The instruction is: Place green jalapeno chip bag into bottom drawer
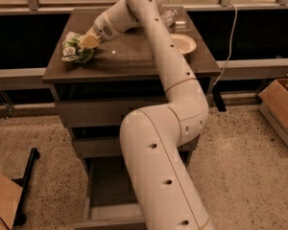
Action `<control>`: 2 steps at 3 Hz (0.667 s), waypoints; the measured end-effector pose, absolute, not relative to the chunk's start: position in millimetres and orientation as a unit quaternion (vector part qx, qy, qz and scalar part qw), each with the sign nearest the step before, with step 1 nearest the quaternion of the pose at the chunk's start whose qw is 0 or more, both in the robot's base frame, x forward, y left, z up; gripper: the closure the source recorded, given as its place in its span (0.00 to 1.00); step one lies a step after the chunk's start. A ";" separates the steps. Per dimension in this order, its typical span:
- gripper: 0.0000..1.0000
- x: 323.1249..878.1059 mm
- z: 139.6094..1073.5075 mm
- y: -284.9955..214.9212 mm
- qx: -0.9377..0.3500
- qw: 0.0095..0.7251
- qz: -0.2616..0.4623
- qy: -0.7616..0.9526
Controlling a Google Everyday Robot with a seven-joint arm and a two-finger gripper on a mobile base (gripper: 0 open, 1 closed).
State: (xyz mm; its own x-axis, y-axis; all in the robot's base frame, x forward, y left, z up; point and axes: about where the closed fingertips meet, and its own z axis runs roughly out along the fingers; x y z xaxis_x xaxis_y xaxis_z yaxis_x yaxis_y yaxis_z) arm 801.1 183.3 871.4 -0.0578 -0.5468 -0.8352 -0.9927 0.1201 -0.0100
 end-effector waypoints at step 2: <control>1.00 785.1 941.6 110.4 -0.608 0.384 0.243 0.651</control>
Offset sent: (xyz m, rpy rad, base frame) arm -0.1034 -0.1234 0.0899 -0.1642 -0.2215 -0.0170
